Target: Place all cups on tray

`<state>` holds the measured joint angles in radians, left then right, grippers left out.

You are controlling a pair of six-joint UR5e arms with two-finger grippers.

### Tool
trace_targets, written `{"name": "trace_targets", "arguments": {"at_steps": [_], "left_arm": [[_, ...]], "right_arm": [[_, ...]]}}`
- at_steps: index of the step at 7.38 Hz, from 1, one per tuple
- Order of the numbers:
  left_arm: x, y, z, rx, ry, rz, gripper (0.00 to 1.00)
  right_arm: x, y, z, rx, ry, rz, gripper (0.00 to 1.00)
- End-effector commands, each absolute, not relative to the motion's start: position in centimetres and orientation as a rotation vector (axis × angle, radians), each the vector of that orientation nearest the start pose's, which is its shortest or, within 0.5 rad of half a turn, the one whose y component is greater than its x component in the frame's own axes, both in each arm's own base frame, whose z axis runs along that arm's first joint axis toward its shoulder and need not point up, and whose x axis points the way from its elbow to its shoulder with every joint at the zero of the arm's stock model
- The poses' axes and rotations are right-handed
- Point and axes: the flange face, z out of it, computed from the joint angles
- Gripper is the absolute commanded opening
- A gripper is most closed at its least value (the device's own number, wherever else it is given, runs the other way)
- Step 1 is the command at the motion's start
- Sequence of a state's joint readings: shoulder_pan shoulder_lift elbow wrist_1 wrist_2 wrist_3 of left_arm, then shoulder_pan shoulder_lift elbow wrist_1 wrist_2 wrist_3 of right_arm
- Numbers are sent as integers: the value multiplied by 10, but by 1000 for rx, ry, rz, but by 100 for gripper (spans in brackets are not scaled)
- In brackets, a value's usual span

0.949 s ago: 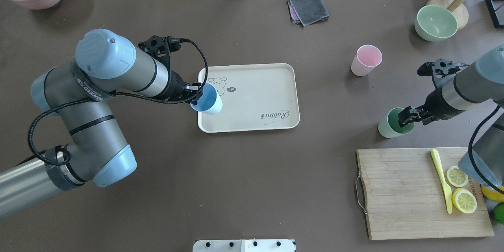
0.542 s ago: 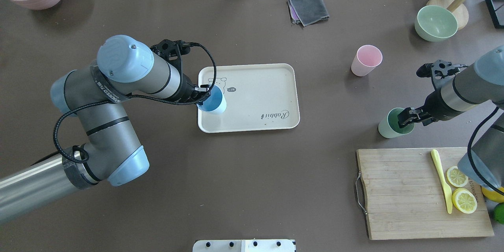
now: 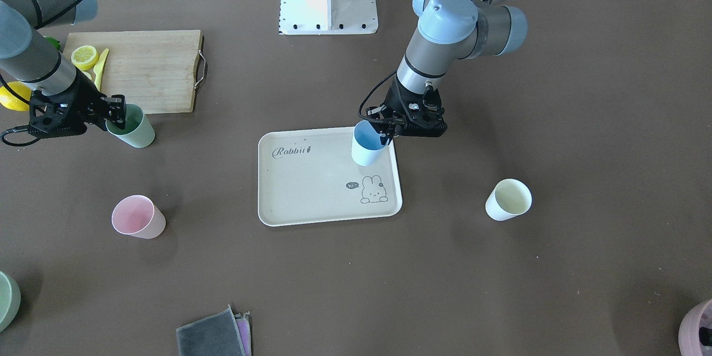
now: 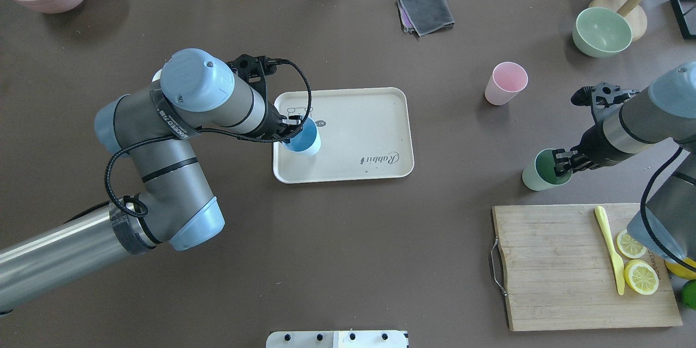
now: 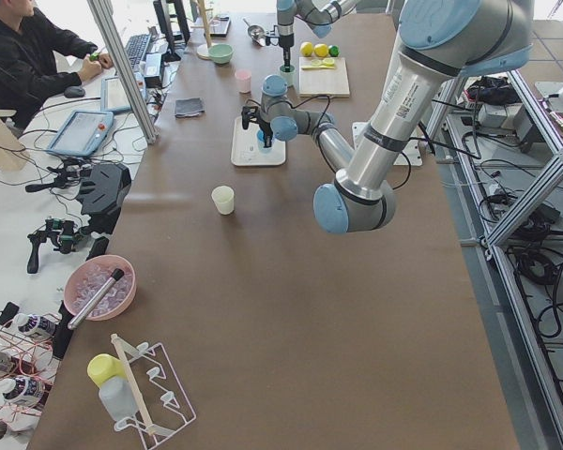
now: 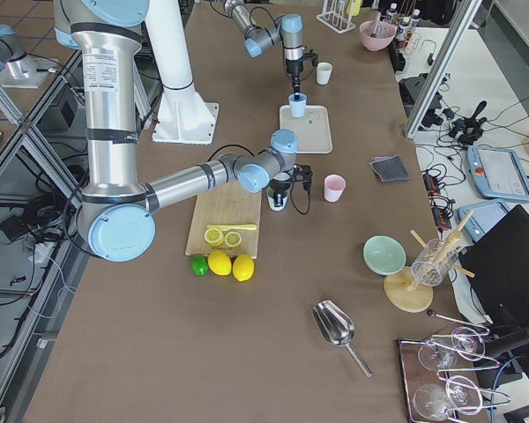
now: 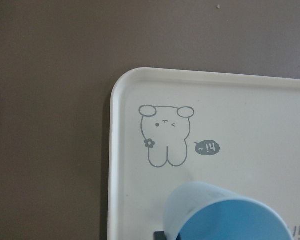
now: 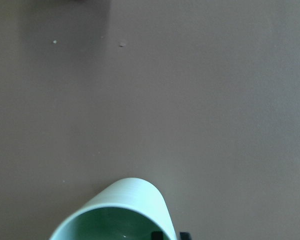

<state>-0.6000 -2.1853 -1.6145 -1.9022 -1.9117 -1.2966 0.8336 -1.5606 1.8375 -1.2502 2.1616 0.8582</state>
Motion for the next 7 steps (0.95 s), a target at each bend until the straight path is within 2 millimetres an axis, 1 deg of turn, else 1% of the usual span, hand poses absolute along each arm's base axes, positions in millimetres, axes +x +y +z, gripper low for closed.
{"name": "trace_targets", "arguments": {"at_steps": [1,2,3,4,5,6,7], "left_arm": [[508,-470,229,174,1027,-185,98],[504,-466,220,160,1044,-213,98],[505,-466,219,158,1045,-211,98],[503,-466,219,161,1046,-206,98],[501,-463,219,149,1054,-188,98],[484,-464,222,188,1055,-155,98],[458,-467,234,253,1037,-84,98]], "right_arm": [[-289,-432,479,5,-836,-70,0],[-292,-436,461,14,-873,-91,0],[-286,-447,440,2,-926,-86,0],[-280,-458,426,6,-958,-78,0],[-286,-467,409,25,-974,-86,0],[-300,-483,367,24,-976,-78,0],[-310,-495,327,39,-983,-79,0]]}}
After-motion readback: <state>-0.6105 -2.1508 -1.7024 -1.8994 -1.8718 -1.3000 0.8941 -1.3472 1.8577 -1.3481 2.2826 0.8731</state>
